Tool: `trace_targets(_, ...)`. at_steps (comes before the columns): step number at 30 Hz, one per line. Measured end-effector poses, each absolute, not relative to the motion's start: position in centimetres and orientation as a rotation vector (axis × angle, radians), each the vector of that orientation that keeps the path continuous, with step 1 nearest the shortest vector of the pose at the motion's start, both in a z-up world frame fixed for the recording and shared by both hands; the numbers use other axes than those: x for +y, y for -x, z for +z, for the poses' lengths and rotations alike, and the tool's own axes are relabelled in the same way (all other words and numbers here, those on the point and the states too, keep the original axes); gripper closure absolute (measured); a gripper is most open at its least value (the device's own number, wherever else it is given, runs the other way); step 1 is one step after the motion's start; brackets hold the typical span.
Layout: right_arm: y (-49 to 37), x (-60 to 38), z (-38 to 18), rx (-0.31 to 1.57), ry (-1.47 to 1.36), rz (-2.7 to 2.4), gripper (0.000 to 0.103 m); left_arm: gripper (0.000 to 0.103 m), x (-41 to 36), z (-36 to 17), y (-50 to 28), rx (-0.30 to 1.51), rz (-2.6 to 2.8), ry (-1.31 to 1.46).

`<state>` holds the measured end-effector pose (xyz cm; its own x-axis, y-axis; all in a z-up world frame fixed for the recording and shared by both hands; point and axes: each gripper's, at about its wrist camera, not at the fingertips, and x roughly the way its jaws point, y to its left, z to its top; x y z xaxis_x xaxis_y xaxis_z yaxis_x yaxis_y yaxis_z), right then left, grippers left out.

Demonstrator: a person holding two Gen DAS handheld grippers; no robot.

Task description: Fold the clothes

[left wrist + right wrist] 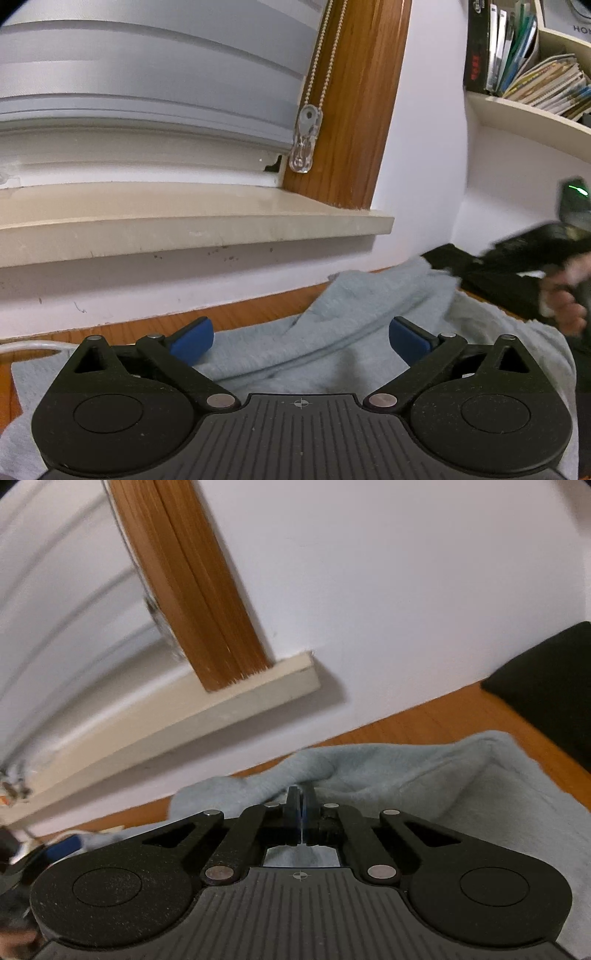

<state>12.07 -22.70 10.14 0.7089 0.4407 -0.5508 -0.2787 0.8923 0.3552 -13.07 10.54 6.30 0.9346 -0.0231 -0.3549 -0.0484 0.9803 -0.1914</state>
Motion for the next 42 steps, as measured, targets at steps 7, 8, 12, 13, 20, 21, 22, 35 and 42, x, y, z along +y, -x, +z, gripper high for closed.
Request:
trace_targets(7,-10.6,-26.9,5.7,0.757,-0.274,0.351,0.098,0.0,10.8,6.1,12.9,0.374,0.024,0.197)
trace_targets(8,-10.9,-27.2,5.4,0.756,-0.296,0.343,0.095,0.0,10.8,6.1,12.8,0.375,0.024,0.196)
trace_targets(12,-12.7,-27.8,4.8,0.745,-0.396,0.311,0.067,0.0,10.5,5.8,12.6,0.385,0.021,0.186)
trace_targets(13,-13.1,-28.0,4.7,0.742,-0.421,0.304,0.063,0.0,10.5,5.8,12.5,0.388,0.021,0.183)
trace_targets(20,-16.2,-29.1,3.6,0.717,-0.595,0.247,0.051,0.0,10.4,5.6,12.5,0.394,0.026,0.181)
trace_targets(21,-16.7,-29.0,3.6,0.717,-0.603,0.237,0.048,0.0,10.5,5.6,12.5,0.395,0.026,0.182)
trace_targets(22,-17.3,-28.9,3.5,0.719,-0.604,0.225,0.048,0.0,10.5,5.6,12.5,0.395,0.025,0.182)
trace_targets(35,-17.8,-31.7,6.4,0.39,-0.699,0.206,0.097,0.0,10.7,5.5,12.4,0.41,0.031,0.195)
trace_targets(42,-17.9,-33.5,4.2,0.565,-0.643,0.144,0.072,0.0,10.6,5.4,12.2,0.42,0.031,0.186)
